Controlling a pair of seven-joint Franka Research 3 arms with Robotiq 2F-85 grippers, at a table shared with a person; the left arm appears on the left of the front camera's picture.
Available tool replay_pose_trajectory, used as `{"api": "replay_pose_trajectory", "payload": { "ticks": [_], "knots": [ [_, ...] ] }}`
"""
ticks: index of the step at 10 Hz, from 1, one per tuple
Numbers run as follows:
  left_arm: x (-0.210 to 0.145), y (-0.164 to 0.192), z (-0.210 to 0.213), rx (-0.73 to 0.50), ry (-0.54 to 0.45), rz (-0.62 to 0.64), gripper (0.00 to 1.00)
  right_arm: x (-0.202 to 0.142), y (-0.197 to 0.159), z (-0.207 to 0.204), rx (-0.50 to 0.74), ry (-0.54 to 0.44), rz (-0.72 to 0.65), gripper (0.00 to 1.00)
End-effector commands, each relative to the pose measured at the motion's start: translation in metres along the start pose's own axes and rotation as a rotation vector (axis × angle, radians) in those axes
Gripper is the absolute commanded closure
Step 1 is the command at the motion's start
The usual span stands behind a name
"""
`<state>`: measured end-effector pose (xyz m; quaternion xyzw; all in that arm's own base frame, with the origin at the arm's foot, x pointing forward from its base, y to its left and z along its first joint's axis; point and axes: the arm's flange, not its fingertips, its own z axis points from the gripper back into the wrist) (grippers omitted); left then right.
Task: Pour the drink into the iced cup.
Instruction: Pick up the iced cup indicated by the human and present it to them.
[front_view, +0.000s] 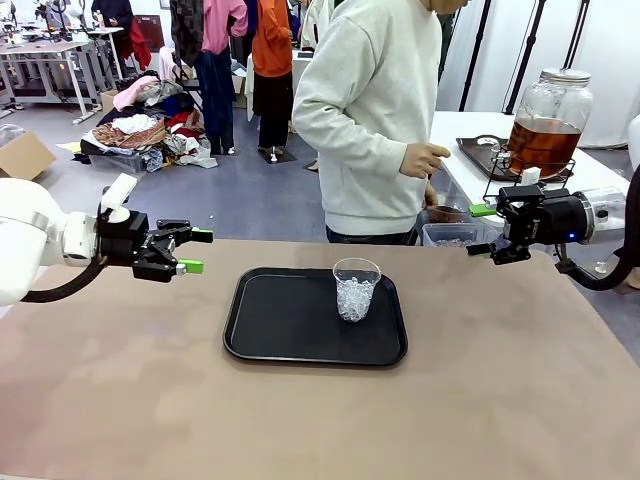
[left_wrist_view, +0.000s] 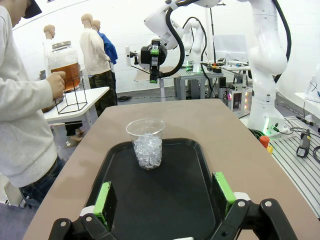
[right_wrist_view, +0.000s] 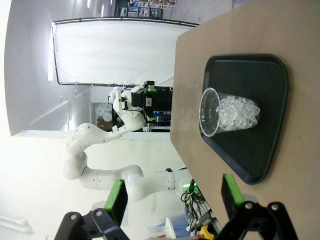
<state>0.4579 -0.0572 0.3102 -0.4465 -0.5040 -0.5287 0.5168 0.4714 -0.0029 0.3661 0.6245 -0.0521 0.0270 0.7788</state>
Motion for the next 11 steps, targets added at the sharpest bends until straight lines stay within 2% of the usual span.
{"api": "replay_pose_trajectory", "payload": {
  "ticks": [1, 11],
  "knots": [
    [0.0008, 0.0001, -0.0006, -0.002, 0.0, -0.006, 0.0, -0.0006, 0.0013, 0.0003, -0.001, -0.004, 0.002, 0.0],
    [0.0008, 0.0001, -0.0006, -0.002, 0.0, -0.006, 0.0, -0.0006, 0.0013, 0.0003, -0.001, -0.004, 0.002, 0.0]
  ]
}}
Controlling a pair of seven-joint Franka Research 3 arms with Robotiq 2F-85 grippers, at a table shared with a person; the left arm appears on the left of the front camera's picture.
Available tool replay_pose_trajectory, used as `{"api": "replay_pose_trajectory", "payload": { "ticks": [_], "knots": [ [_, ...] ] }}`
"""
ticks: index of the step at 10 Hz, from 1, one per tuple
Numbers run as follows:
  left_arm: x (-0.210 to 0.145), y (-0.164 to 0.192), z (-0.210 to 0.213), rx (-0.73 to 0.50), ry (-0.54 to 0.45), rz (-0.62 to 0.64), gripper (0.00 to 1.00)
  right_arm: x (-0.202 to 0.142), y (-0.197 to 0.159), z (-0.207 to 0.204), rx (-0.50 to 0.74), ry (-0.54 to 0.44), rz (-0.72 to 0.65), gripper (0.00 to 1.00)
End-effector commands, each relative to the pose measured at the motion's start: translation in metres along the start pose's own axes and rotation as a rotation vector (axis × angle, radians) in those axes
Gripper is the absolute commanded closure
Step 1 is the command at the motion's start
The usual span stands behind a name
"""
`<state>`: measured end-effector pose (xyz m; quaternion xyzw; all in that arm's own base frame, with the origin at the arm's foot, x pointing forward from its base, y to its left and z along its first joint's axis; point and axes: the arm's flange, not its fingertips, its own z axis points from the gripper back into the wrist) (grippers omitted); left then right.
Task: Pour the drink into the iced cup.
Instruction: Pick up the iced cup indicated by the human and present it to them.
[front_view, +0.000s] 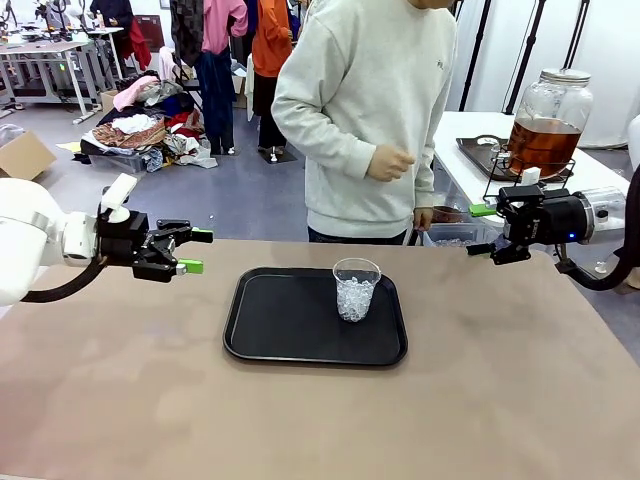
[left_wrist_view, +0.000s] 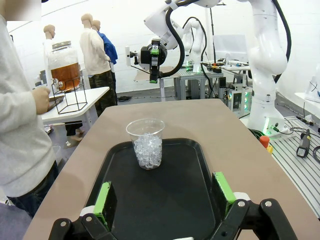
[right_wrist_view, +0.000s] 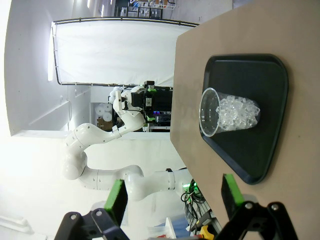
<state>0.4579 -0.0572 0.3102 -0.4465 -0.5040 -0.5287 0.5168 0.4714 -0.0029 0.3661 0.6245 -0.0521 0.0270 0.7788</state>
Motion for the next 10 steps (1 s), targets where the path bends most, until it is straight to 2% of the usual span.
{"api": "replay_pose_trajectory", "payload": {
  "ticks": [1, 10],
  "knots": [
    [0.0008, 0.0001, -0.0006, -0.002, 0.0, -0.006, 0.0, -0.0006, 0.0013, 0.0003, -0.001, -0.004, 0.002, 0.0],
    [0.0008, 0.0001, -0.0006, -0.002, 0.0, -0.006, 0.0, -0.0006, 0.0013, 0.0003, -0.001, -0.004, 0.002, 0.0]
  ]
}}
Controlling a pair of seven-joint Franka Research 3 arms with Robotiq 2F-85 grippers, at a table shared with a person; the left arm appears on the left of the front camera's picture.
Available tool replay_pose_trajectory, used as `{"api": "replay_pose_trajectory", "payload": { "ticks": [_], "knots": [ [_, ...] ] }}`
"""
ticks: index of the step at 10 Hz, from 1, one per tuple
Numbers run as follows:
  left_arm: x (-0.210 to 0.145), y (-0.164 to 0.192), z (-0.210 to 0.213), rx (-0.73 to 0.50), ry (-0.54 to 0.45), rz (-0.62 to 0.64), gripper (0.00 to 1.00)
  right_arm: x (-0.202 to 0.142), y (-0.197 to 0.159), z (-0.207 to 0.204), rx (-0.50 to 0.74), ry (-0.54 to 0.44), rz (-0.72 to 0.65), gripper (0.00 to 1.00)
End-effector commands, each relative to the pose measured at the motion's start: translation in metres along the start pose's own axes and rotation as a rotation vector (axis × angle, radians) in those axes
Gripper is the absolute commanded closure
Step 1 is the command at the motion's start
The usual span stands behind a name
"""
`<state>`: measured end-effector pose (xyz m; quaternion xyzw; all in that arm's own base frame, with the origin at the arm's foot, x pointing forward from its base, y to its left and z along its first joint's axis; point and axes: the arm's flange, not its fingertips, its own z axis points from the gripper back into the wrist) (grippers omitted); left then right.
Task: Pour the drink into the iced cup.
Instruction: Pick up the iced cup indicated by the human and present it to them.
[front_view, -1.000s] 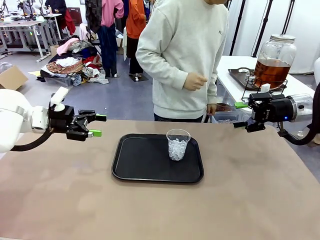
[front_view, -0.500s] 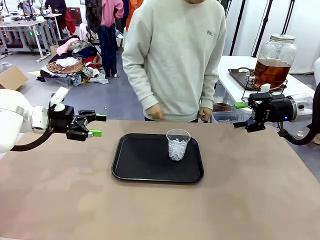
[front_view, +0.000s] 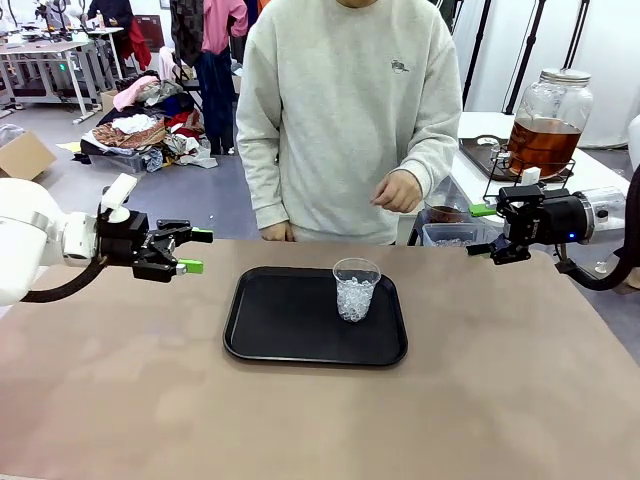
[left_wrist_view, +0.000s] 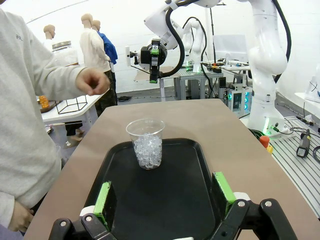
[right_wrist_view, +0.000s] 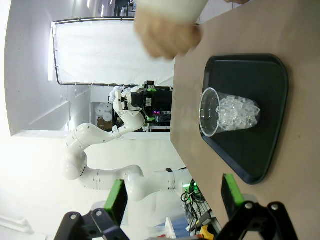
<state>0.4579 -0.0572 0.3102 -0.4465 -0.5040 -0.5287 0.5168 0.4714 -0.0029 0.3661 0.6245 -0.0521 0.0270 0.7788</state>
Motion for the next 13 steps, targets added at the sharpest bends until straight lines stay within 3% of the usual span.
{"api": "replay_pose_trajectory", "payload": {
  "ticks": [1, 13],
  "knots": [
    [0.0008, 0.0001, -0.0006, -0.002, 0.0, -0.006, 0.0, -0.0006, 0.0013, 0.0003, -0.001, -0.004, 0.002, 0.0],
    [0.0008, 0.0001, -0.0006, -0.002, 0.0, -0.006, 0.0, -0.0006, 0.0013, 0.0003, -0.001, -0.004, 0.002, 0.0]
  ]
}}
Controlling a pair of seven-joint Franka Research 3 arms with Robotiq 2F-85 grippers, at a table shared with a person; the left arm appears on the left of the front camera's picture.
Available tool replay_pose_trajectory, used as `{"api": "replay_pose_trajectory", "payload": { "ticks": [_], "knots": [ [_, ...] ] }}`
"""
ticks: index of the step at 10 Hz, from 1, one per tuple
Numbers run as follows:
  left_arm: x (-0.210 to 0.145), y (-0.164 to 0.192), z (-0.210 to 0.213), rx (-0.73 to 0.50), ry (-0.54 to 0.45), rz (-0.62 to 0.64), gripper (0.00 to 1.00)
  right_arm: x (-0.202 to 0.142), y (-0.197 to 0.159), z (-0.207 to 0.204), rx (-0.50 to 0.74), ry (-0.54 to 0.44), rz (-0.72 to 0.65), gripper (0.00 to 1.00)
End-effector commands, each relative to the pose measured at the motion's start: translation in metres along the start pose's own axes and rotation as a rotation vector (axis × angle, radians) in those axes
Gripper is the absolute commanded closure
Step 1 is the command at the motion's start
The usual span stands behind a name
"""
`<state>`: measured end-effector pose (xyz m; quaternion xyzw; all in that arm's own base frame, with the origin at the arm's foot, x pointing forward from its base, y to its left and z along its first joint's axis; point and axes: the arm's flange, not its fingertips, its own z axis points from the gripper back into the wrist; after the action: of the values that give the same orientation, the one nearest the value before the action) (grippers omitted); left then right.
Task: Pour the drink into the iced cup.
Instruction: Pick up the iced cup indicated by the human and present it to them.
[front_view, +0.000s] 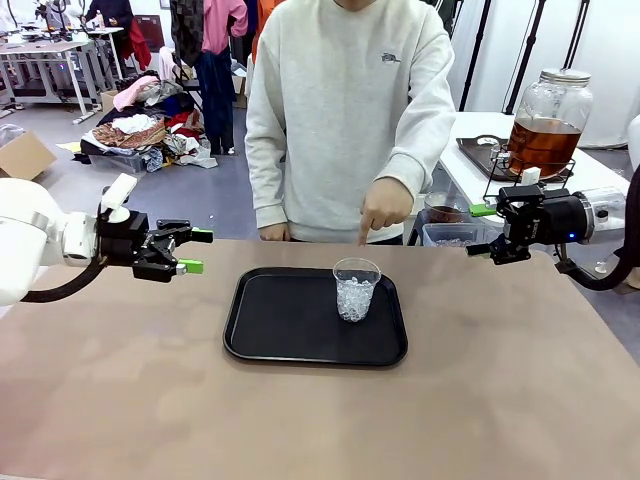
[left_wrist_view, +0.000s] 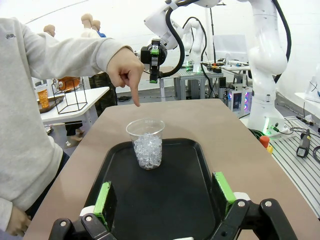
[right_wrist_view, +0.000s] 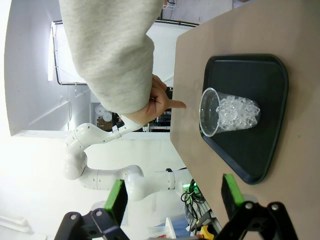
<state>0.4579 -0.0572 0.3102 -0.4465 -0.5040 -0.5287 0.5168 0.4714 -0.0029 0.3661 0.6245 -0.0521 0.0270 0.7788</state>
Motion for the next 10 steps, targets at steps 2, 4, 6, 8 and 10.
{"api": "replay_pose_trajectory", "payload": {
  "ticks": [2, 4, 6, 8, 10],
  "knots": [
    [0.0008, 0.0001, -0.0006, -0.002, 0.0, -0.006, 0.0, -0.0006, 0.0013, 0.0003, -0.001, -0.004, 0.002, 0.0],
    [0.0008, 0.0001, -0.0006, -0.002, 0.0, -0.006, 0.0, -0.0006, 0.0013, 0.0003, -0.001, -0.004, 0.002, 0.0],
    [0.0008, 0.0001, -0.0006, -0.002, 0.0, -0.006, 0.0, -0.0006, 0.0013, 0.0003, -0.001, -0.004, 0.002, 0.0],
    [0.0008, 0.0001, -0.0006, -0.002, 0.0, -0.006, 0.0, -0.0006, 0.0013, 0.0003, -0.001, -0.004, 0.002, 0.0],
    [0.0008, 0.0001, -0.0006, -0.002, 0.0, -0.006, 0.0, -0.0006, 0.0013, 0.0003, -0.001, -0.004, 0.002, 0.0]
  ]
}}
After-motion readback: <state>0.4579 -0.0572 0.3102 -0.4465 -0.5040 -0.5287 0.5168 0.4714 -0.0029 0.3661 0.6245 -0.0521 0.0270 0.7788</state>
